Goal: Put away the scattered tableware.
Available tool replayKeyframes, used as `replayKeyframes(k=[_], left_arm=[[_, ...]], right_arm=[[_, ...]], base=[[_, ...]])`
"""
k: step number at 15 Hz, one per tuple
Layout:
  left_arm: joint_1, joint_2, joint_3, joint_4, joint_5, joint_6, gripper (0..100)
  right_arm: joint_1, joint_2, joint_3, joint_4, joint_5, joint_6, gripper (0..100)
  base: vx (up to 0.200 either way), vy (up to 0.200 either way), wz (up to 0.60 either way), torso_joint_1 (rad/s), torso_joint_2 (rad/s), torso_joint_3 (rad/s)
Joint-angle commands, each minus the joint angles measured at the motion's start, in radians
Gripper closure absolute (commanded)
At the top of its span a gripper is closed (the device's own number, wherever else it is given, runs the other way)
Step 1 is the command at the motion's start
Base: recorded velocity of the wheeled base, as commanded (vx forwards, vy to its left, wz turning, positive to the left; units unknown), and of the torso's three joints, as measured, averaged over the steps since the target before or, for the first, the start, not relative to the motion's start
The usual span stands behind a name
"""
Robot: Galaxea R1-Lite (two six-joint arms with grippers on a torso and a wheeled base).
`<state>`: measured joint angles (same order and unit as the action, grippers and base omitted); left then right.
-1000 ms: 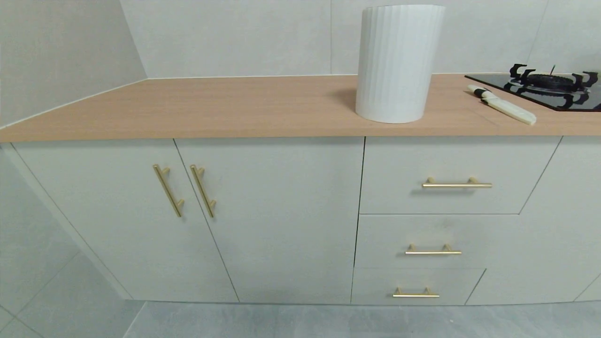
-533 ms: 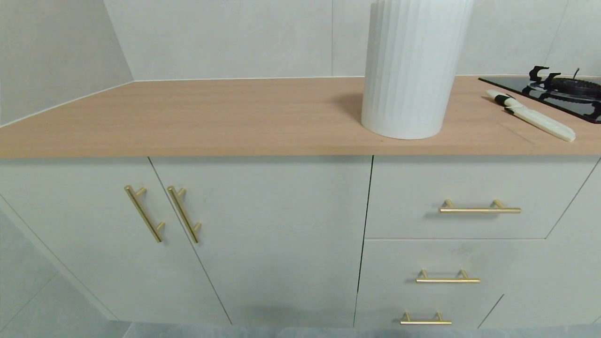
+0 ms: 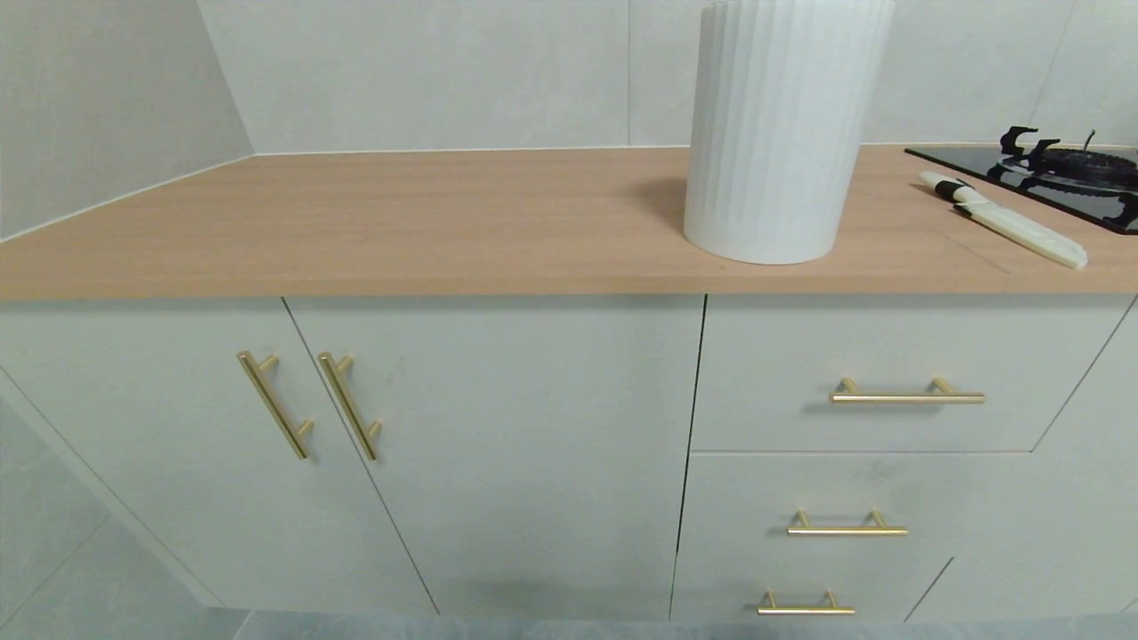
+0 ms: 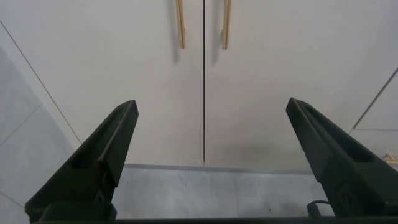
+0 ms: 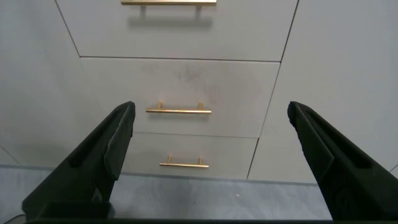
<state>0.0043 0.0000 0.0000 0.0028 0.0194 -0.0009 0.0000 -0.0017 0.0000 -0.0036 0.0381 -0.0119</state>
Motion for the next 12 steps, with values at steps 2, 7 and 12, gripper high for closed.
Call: replayKeyframes(k=[2, 7, 12], left_arm=[[0.0, 0.0, 0.0, 0.0, 0.001, -0.001, 0], [0.0, 0.0, 0.0, 0.0, 0.001, -0.002, 0], [0.0, 0.0, 0.0, 0.0, 0.001, -0.001, 0]], right_arm=[[0.0, 0.002, 0.0, -0.001, 0.0, 0.0, 0], [0.0, 0.002, 0.0, -0.001, 0.0, 0.0, 0], [0.0, 0.002, 0.0, -0.001, 0.0, 0.0, 0]], base=[[0.0, 0.0, 0.0, 0.0, 0.0, 0.0], [0.0, 0.0, -0.12, 0.0, 0.0, 0.0], [0.0, 0.0, 0.0, 0.0, 0.0, 0.0]])
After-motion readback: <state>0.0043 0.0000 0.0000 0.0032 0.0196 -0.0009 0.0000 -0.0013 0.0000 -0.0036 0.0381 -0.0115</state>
